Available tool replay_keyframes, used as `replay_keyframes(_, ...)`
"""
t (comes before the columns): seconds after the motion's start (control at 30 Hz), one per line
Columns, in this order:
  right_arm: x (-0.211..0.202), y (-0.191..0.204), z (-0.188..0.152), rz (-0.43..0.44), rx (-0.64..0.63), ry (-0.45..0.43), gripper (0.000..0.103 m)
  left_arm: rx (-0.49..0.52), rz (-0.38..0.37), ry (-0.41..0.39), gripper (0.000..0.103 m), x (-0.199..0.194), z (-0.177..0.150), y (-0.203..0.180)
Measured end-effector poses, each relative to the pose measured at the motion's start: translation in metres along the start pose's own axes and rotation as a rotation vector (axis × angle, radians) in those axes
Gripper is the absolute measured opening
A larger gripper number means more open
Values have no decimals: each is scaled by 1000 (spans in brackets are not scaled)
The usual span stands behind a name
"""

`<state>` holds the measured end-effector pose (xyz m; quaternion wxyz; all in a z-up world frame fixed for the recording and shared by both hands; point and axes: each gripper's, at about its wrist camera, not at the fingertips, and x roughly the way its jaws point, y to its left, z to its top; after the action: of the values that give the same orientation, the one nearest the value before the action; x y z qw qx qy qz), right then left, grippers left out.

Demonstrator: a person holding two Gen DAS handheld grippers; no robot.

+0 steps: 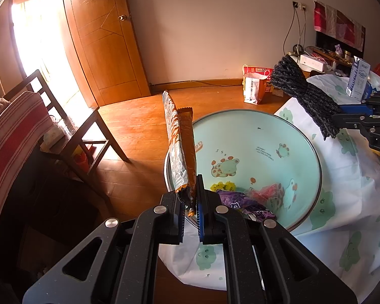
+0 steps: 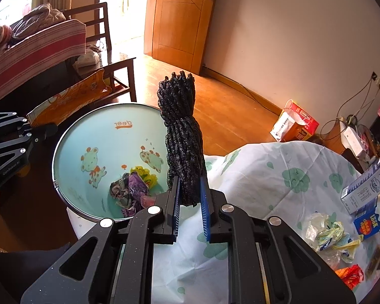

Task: Collect trash
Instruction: 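Carry the orange wrapper and black mesh over the blue bin with both tools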

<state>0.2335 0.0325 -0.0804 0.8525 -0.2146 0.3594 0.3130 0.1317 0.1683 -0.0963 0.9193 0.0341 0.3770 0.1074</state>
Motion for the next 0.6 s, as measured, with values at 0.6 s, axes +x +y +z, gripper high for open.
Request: replay_keyframes(0.6,3,9,3,4,-23,4,16,0,-9,0,7,0,-1,0)
